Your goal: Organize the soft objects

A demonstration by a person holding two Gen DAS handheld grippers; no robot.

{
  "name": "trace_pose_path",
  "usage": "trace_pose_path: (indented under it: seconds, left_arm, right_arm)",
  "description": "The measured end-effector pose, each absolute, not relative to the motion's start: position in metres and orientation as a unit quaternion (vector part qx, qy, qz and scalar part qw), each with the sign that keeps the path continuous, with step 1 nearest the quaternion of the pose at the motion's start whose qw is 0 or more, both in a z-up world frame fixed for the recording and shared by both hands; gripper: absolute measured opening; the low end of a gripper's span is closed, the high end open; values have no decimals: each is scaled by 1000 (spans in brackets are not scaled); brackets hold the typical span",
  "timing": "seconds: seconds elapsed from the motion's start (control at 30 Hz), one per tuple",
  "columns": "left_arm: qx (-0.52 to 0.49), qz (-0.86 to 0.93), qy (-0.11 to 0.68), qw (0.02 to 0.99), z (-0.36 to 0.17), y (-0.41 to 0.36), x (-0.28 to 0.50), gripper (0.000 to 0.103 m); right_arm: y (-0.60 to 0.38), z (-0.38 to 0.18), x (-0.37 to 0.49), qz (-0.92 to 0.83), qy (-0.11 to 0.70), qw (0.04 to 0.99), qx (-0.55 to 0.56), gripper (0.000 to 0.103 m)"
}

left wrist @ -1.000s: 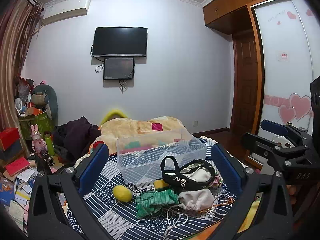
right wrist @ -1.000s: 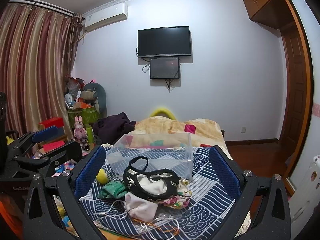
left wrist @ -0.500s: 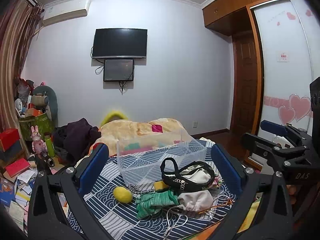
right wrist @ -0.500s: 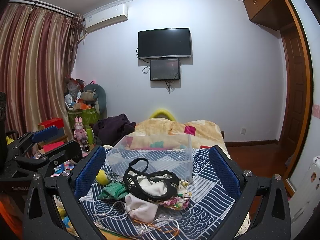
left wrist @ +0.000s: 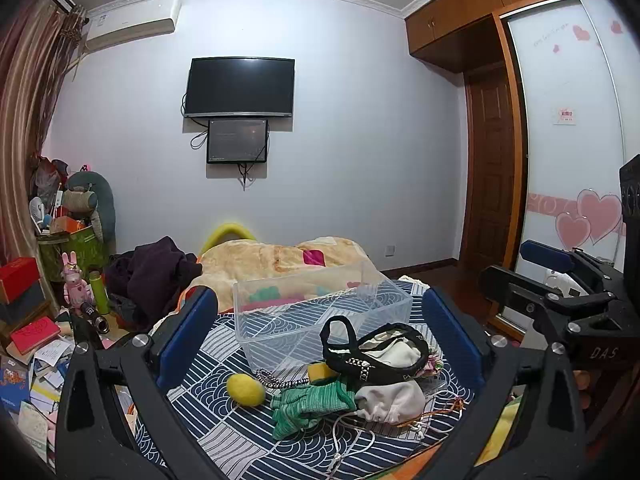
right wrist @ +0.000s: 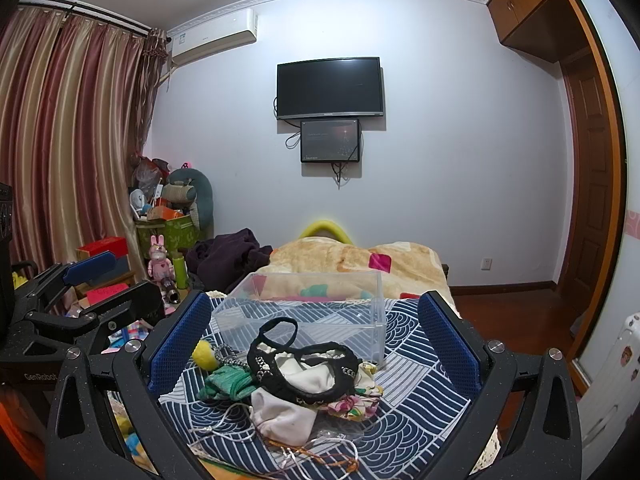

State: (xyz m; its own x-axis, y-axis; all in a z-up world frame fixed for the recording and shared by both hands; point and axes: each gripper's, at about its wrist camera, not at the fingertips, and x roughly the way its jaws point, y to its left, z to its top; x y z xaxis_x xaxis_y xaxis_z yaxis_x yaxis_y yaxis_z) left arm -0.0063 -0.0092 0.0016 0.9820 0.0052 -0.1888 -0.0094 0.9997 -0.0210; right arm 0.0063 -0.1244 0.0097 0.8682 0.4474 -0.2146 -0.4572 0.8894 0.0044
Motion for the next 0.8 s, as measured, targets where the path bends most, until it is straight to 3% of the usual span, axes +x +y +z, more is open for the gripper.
trace_pose_path:
  seconds: [0.47,0.6,0.8]
  left_arm:
    - [-30,11,142,989,-18,9,15,103]
    - [-51,25,180,982,-38,27,34,84]
    - [-92,48,236,966,-72,56,62,71]
  right_arm:
    - [-122,-16,31,237,154,959,-30,103]
    - [-119,-35,47,240,193,951,-31,94]
    - [-120,-57,68,248,247,936,-21,75]
